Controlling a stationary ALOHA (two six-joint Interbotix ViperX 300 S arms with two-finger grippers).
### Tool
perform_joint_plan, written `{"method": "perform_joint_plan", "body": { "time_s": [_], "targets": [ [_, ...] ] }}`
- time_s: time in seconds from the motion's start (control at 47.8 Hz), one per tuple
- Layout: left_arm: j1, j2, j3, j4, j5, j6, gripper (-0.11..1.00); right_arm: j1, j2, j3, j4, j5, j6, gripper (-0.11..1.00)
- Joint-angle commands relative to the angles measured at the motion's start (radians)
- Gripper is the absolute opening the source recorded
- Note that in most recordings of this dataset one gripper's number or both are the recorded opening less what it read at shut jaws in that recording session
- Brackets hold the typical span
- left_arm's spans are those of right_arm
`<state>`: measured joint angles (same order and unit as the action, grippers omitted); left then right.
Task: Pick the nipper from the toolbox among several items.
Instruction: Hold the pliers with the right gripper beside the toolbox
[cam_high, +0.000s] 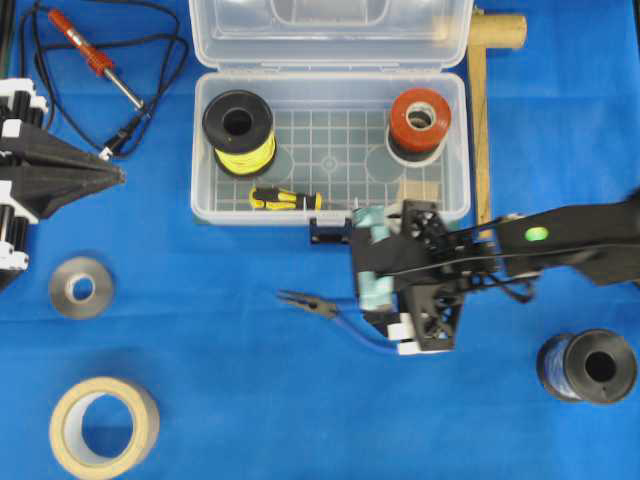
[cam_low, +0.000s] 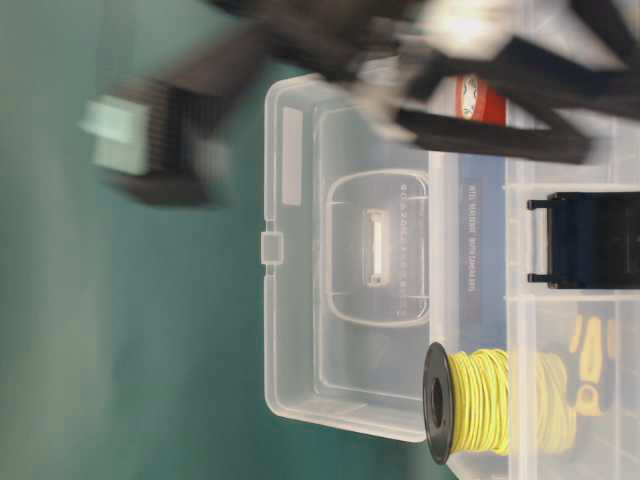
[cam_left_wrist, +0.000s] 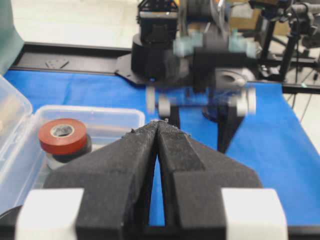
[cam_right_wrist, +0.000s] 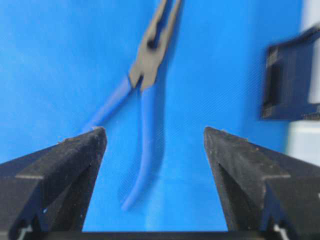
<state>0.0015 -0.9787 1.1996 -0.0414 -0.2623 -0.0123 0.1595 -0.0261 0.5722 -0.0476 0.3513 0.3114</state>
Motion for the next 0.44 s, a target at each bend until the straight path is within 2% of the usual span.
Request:
{"method": "perform_joint_plan", "body": {
  "time_s": [0.0,0.209,0.418],
  "targets": [
    [0.002,0.003,-0.011,-0.002,-0.005,-0.002,0.00,-0.006,-0.114,-0.009,-0.032,0.028,0.000,0.79],
    [0.000,0.003,-0.009,-0.002,-0.005,-0.003,0.00,-0.026,-0.319,0.044,-0.114,0.083,0.002,0.80],
    [0.002,-0.002,-0.011,-0.003,-0.005,-0.003,0.00,-0.067,-0.535,0.170,-0.120,0.074,0.003,0.80]
  ]
}}
